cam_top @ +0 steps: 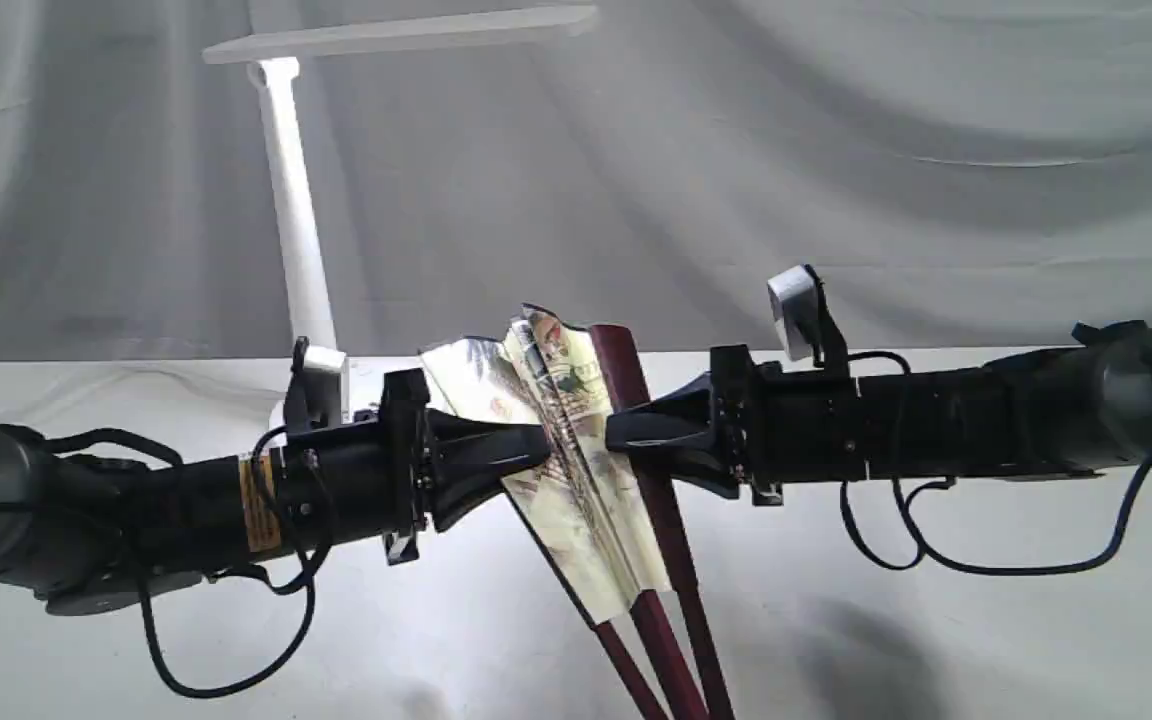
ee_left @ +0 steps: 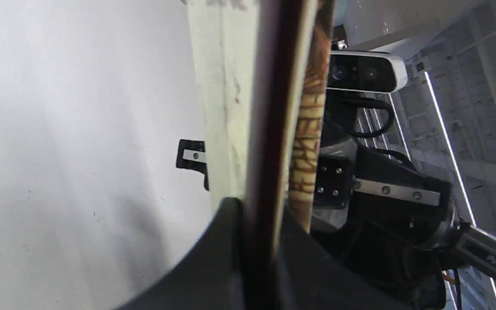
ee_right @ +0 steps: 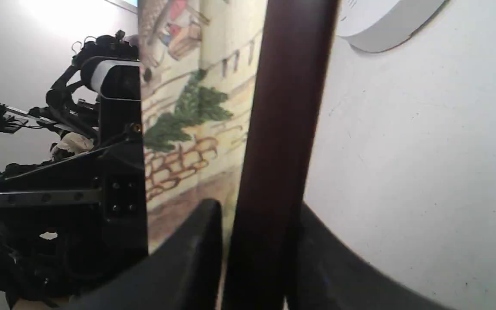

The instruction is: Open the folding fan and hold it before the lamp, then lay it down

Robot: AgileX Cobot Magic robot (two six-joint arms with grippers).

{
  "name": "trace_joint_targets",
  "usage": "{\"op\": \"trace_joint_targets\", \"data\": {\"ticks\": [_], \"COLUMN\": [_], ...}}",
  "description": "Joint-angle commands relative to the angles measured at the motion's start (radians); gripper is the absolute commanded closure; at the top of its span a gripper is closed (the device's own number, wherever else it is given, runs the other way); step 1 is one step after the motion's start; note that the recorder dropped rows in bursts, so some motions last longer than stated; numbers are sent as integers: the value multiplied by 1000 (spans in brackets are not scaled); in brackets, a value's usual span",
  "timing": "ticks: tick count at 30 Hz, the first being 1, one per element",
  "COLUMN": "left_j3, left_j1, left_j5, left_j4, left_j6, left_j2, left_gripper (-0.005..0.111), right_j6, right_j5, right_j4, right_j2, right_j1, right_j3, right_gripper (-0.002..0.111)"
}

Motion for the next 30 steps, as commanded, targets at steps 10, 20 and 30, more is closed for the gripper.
{"op": "trace_joint_targets", "data": {"ticks": [10, 20, 30], "left_j3": [-7, -7, -7], "left_j1": [4, 4, 0], "left_j5": [25, 21, 21], "left_j4": [-7, -125, -100], "left_j6": [0, 25, -36], "left_j2": [-6, -6, -6], "left_gripper": [107, 107, 107], "right_j6": [-55, -55, -40], "right_j5": [12, 12, 12], "right_j4": [69, 119, 119], "right_j2": [-6, -6, -6], "right_j1": [0, 0, 0], "right_j3": [-5, -5, -5], "right_gripper": [108, 108, 108]}}
